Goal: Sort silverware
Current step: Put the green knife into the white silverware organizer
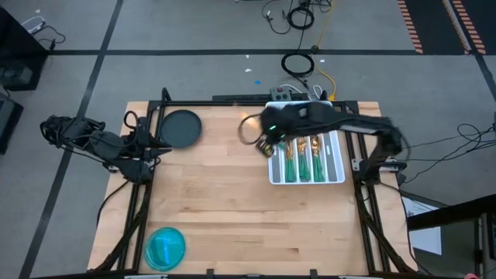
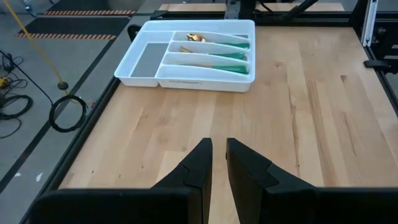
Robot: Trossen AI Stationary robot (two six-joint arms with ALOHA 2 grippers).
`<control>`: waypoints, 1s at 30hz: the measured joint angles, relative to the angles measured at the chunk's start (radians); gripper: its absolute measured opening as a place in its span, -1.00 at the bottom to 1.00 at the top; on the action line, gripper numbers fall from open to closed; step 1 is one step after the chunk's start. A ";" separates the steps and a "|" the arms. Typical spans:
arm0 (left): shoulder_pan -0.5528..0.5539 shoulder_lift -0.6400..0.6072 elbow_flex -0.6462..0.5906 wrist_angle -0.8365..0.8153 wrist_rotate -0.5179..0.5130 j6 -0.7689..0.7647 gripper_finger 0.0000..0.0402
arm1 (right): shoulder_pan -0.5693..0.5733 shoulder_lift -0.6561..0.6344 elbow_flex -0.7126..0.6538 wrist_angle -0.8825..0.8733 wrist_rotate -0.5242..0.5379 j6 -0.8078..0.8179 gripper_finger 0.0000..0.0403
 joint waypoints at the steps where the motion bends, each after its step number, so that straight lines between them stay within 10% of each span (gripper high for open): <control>1: 0.000 0.000 0.000 0.000 -0.002 0.000 -0.72 | -0.001 -0.032 0.000 -0.012 0.033 0.019 -1.00; 18: 0.000 0.000 0.000 0.014 -0.051 -0.001 -0.72 | -0.001 -0.314 -0.044 -0.273 0.328 0.345 -1.00; 30: 0.000 0.000 0.000 0.012 -0.052 -0.007 -0.72 | -0.001 -0.557 -0.630 0.098 0.270 0.583 -1.00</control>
